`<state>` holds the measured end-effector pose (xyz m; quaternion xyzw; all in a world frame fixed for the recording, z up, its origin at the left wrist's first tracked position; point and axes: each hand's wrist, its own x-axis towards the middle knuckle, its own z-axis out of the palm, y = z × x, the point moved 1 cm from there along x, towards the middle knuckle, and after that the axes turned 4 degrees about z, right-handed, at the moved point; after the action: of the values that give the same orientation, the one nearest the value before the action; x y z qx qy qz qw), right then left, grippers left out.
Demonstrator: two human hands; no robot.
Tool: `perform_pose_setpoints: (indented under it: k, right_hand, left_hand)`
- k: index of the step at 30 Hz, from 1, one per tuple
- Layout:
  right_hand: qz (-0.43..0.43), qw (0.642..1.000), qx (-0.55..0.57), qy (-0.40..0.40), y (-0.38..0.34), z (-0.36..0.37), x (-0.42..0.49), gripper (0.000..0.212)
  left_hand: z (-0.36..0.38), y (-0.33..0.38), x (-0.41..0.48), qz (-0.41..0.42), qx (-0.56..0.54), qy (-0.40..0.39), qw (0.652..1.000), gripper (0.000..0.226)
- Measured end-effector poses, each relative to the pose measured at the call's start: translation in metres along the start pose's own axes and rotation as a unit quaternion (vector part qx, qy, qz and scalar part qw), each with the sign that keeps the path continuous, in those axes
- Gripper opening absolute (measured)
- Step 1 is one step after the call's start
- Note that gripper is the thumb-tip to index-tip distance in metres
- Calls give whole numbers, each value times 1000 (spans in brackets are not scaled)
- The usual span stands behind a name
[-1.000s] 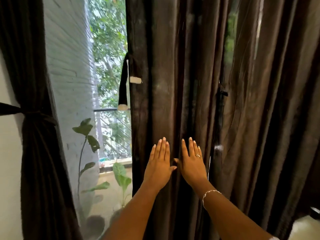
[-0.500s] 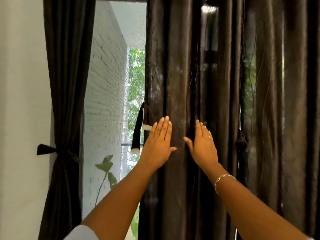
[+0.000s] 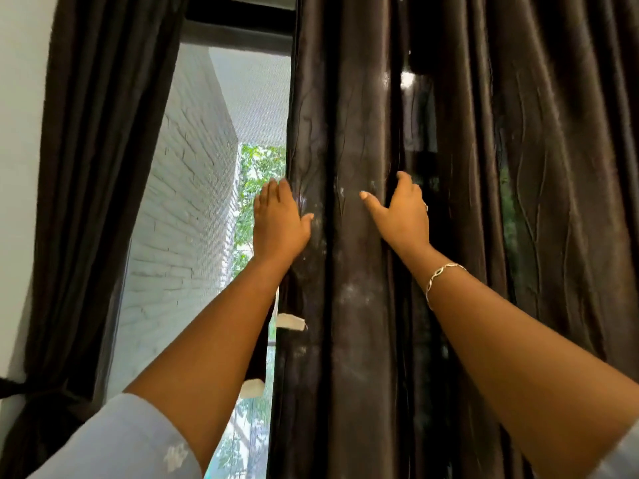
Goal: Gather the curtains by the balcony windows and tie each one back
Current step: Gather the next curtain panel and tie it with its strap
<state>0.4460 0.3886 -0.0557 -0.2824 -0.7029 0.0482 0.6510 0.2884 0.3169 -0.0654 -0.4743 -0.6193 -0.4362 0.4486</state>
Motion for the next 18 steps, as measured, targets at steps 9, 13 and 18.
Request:
perform_pose_setpoints:
  k: [9,13,18]
  right_hand:
    - [22,987,-150,-52,-42,49,30,69]
    - [-54,978,-194,-51,-78,93,24,70]
    - [-100,982,-107,-121,-156,157,29,69]
  left_hand:
    - [23,-41,37,-72,-66,7,995,17]
    - [11,-85,40,-67,-77,35,994,17]
    - [-33,-154,55,-94,-40,74,992,23]
